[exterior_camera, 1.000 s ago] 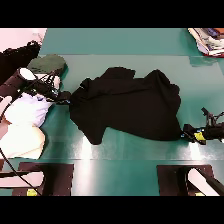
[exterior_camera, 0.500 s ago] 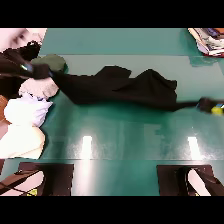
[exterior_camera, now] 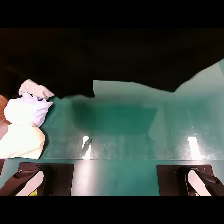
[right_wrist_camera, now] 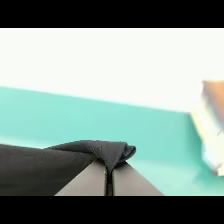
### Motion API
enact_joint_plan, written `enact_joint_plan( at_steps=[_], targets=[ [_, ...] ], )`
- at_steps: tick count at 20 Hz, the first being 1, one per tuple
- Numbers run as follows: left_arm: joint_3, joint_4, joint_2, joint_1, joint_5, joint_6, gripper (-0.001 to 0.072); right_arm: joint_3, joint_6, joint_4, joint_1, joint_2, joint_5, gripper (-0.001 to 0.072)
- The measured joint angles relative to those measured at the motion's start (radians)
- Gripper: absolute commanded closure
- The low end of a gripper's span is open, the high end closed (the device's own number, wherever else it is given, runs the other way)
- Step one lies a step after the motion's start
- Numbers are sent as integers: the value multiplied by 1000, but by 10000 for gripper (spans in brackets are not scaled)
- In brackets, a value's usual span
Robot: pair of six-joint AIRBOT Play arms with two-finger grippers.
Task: Fold the shirts.
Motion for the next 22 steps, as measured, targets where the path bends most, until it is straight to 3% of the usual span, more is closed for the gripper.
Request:
enact_joint_plan(
  at_steps=[5, 8, 12, 18, 22],
  targets=[
    [74, -21, 73, 0, 91, -44, 688, 261, 48, -149, 3, -50, 125, 698],
    [-11, -36, 83, 0, 77, -55, 688, 214, 66, -191, 3, -75, 182, 698],
    [-283, -36, 36, -1, 6, -58, 687, 75, 70, -212, 7, -198, 285, 698],
    [-632, -34, -269, -74, -2, 24, 687, -128, 21, -226, 45, -518, 346, 698],
    [-651, -50, -536, -98, 156, 61, 687, -123, 11, -224, 54, -742, 282, 698]
  ],
)
